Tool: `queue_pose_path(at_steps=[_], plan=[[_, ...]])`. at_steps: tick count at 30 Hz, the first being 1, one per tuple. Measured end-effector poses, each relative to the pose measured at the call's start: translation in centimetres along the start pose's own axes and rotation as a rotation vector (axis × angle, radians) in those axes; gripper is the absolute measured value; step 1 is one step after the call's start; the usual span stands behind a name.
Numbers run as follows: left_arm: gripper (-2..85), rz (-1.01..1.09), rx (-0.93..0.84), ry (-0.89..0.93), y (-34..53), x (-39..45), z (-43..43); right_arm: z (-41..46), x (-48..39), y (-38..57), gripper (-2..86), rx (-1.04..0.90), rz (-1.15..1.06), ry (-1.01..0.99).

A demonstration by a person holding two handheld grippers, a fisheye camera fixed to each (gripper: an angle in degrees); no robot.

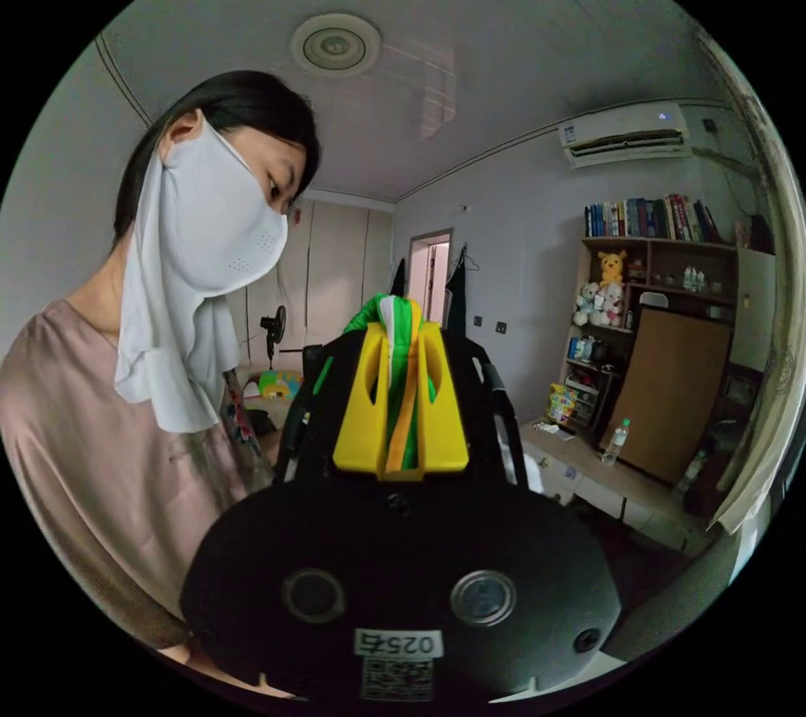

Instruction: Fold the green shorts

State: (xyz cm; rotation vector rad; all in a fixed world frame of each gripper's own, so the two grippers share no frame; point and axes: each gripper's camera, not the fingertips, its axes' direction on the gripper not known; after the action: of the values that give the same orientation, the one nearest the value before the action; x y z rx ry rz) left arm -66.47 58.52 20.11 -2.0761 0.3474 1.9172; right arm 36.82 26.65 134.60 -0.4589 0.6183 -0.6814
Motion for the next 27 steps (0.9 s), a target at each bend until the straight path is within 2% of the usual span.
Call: queue_pose_path(at_steps=[6, 10, 16, 18, 20, 23, 27], plan=[[11.6, -0.053, 0.061, 0.192, 2.3, -1.6, 0.4, 1.8, 1.2, -1.0, 5.6, -0.027, 0.038, -0.040], [4.3, -0.107, 0.000, 0.151, 3.7, -2.6, 0.7, 3.4, 2.4, -1.4, 5.6, -0.073, 0.052, -0.089], [-0.2, -0.222, 0.065, -0.133, 6.5, -5.8, -6.4, 6.4, 5.1, -1.6, 5.5, -0.251, 0.049, -0.067], [-0.7, -0.199, -0.028, -0.367, 6.4, -5.7, -8.3, 9.8, 5.7, -0.5, 5.5, -0.340, 0.049, -0.117], [-0.8, -0.199, -0.098, -0.527, 6.1, -5.8, -9.4, 12.6, 6.2, 0.7, 5.5, -0.369, 0.072, -0.173], [-0.7, -0.191, -0.154, -0.744, 5.1, -5.8, -10.8, 17.6, 8.0, 2.7, 5.5, -0.342, 0.182, -0.349], [-0.7, 0.021, -0.239, -1.029, 1.1, -3.9, -9.1, 23.0, 10.6, 3.8, 5.5, -0.120, 0.376, -0.654]])
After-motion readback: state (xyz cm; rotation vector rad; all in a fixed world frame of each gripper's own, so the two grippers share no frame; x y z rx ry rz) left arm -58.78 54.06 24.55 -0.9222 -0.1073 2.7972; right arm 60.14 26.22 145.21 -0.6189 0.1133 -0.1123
